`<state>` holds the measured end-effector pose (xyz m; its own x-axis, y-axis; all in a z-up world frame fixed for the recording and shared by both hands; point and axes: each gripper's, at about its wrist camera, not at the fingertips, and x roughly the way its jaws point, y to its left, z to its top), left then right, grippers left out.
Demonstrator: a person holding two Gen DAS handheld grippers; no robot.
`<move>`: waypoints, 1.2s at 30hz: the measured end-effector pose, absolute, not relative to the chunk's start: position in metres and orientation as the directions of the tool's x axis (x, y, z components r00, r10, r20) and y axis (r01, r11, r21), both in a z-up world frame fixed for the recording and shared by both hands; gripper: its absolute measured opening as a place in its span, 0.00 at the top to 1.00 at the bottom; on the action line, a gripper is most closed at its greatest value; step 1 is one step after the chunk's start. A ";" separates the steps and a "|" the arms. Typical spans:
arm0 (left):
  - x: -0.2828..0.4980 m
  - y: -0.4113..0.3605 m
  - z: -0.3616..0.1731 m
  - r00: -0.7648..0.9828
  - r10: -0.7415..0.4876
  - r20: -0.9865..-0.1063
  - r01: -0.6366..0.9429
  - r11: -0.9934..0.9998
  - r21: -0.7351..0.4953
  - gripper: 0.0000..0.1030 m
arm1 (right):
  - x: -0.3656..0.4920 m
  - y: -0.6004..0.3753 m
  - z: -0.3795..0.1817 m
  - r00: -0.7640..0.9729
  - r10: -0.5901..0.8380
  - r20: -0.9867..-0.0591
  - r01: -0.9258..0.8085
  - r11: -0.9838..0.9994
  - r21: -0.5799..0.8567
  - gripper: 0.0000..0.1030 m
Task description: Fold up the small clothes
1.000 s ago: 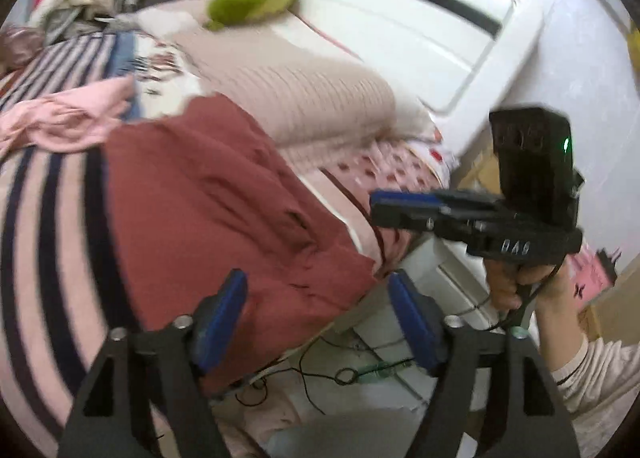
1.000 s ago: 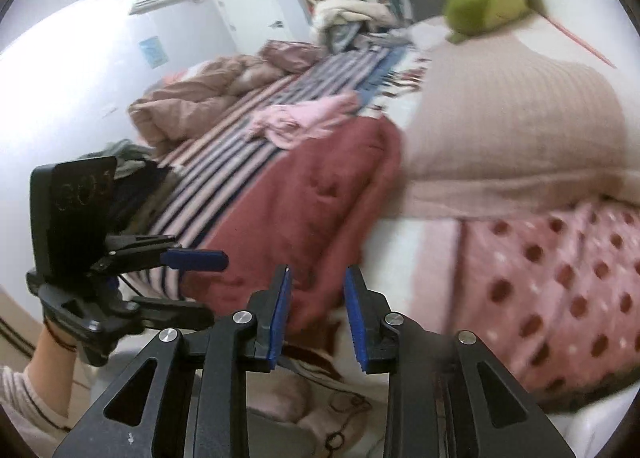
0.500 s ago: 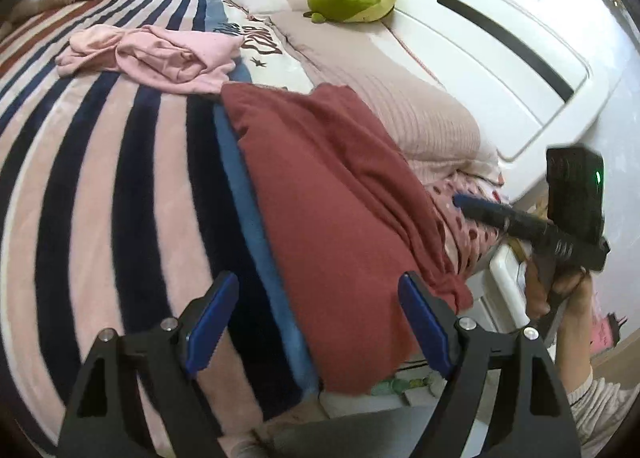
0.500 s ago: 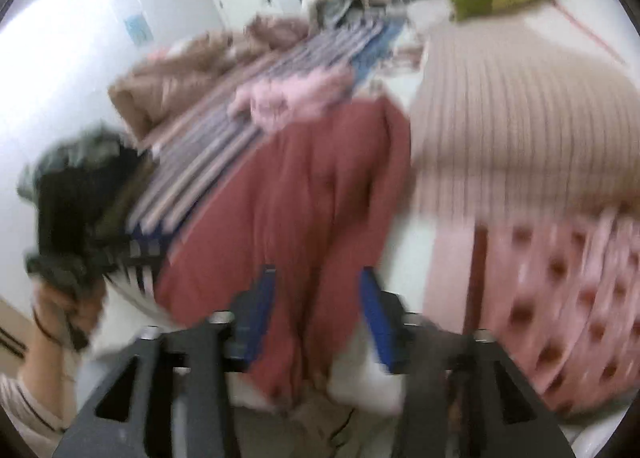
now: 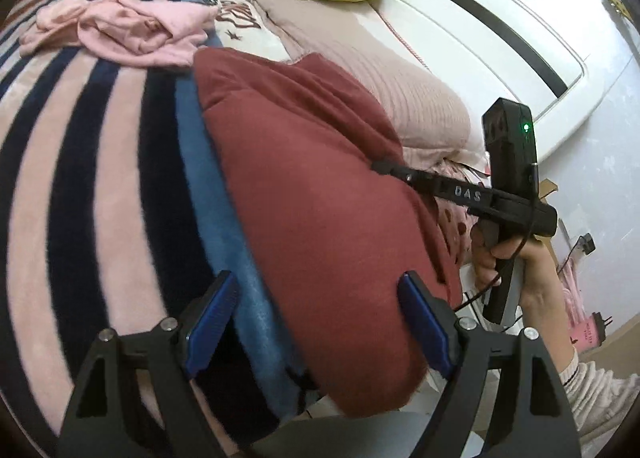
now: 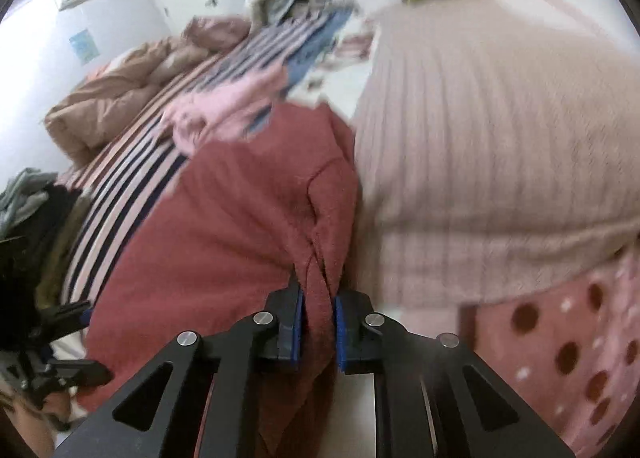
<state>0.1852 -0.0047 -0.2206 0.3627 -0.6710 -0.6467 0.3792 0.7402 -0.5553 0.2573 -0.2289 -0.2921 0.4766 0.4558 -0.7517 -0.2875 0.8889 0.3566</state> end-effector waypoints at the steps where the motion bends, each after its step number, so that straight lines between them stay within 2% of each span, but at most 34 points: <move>1: 0.186 -0.004 -0.221 0.356 -0.680 -0.640 0.375 0.732 -0.569 0.23 | 0.257 -0.230 -0.289 0.476 0.465 -0.747 -0.283 0.885 0.371 0.87; 2: 0.188 -0.004 -0.223 0.342 -0.702 -0.625 0.369 0.712 -0.597 0.23 | 0.259 -0.239 -0.288 0.466 0.500 -0.730 -0.261 0.866 0.427 0.74; 3: 0.189 -0.003 -0.225 0.329 -0.722 -0.609 0.361 0.692 -0.625 0.24 | 0.261 -0.245 -0.287 0.453 0.535 -0.714 -0.247 0.844 0.475 0.67; 4: 0.190 -0.004 -0.227 0.326 -0.723 -0.609 0.350 0.691 -0.633 0.33 | 0.262 -0.250 -0.287 0.439 0.563 -0.700 -0.239 0.824 0.513 0.60; 5: 0.190 -0.005 -0.228 0.325 -0.711 -0.623 0.341 0.703 -0.624 0.44 | 0.263 -0.253 -0.289 0.422 0.576 -0.700 -0.233 0.816 0.530 0.60; 6: 0.191 -0.006 -0.230 0.323 -0.697 -0.641 0.330 0.717 -0.614 0.68 | 0.263 -0.254 -0.291 0.410 0.583 -0.702 -0.232 0.811 0.538 0.60; 7: 0.191 -0.005 -0.231 0.318 -0.696 -0.643 0.317 0.718 -0.620 0.76 | 0.263 -0.254 -0.294 0.396 0.597 -0.698 -0.227 0.800 0.556 0.60; 8: 0.188 0.000 -0.227 0.324 -0.702 -0.634 0.313 0.712 -0.629 0.80 | 0.263 -0.255 -0.296 0.388 0.613 -0.688 -0.217 0.787 0.578 0.60; 11: 0.168 0.022 -0.203 0.379 -0.697 -0.609 0.360 0.717 -0.597 0.81 | 0.253 -0.250 -0.294 0.349 0.694 -0.630 -0.244 0.716 0.654 0.60; 13: 0.155 0.040 -0.194 0.384 -0.678 -0.627 0.369 0.735 -0.569 0.81 | 0.248 -0.238 -0.294 0.299 0.737 -0.607 -0.270 0.675 0.687 0.59; 15: 0.146 0.058 -0.195 0.376 -0.655 -0.656 0.362 0.755 -0.546 0.77 | 0.247 -0.226 -0.294 0.281 0.756 -0.592 -0.279 0.654 0.703 0.47; 16: 0.143 0.065 -0.199 0.367 -0.645 -0.671 0.350 0.763 -0.543 0.72 | 0.247 -0.221 -0.294 0.276 0.767 -0.579 -0.280 0.641 0.715 0.32; 17: 0.144 0.071 -0.205 0.359 -0.634 -0.685 0.325 0.773 -0.544 0.68 | 0.250 -0.212 -0.296 0.258 0.785 -0.563 -0.281 0.619 0.734 0.24; 19: 0.144 0.078 -0.216 0.336 -0.627 -0.703 0.296 0.779 -0.554 0.50 | 0.257 -0.198 -0.301 0.230 0.777 -0.586 -0.280 0.630 0.725 0.24; 21: 0.141 0.078 -0.223 0.309 -0.641 -0.703 0.305 0.767 -0.565 0.41 | 0.266 -0.183 -0.302 0.222 0.763 -0.607 -0.290 0.647 0.705 0.23; 22: 0.139 0.075 -0.227 0.295 -0.642 -0.708 0.320 0.764 -0.560 0.41 | 0.269 -0.178 -0.301 0.218 0.766 -0.605 -0.292 0.643 0.708 0.23; 24: 0.137 0.071 -0.228 0.308 -0.636 -0.708 0.316 0.770 -0.554 0.43 | 0.278 -0.166 -0.302 0.214 0.766 -0.606 -0.286 0.642 0.711 0.29; 25: 0.138 0.071 -0.228 0.317 -0.640 -0.700 0.303 0.768 -0.565 0.64 | 0.283 -0.159 -0.304 0.211 0.760 -0.615 -0.287 0.649 0.704 0.42; 26: 0.140 0.069 -0.228 0.319 -0.646 -0.694 0.292 0.763 -0.576 0.72 | 0.288 -0.149 -0.307 0.200 0.750 -0.630 -0.286 0.660 0.695 0.58; 28: 0.144 0.064 -0.226 0.330 -0.625 -0.707 0.283 0.781 -0.558 0.80 | 0.294 -0.140 -0.313 0.200 0.736 -0.647 -0.276 0.676 0.683 0.77; 29: 0.144 0.061 -0.219 0.339 -0.612 -0.715 0.298 0.791 -0.535 0.81 | 0.297 -0.134 -0.311 0.214 0.721 -0.659 -0.281 0.692 0.665 0.83; 31: 0.135 0.063 -0.196 0.382 -0.595 -0.707 0.319 0.803 -0.504 0.82 | 0.297 -0.126 -0.298 0.241 0.708 -0.664 -0.303 0.705 0.641 0.87; 36: 0.116 0.090 -0.098 0.532 -0.508 -0.678 0.351 0.861 -0.369 0.83 | 0.294 -0.100 -0.223 0.310 0.762 -0.569 -0.412 0.647 0.642 0.89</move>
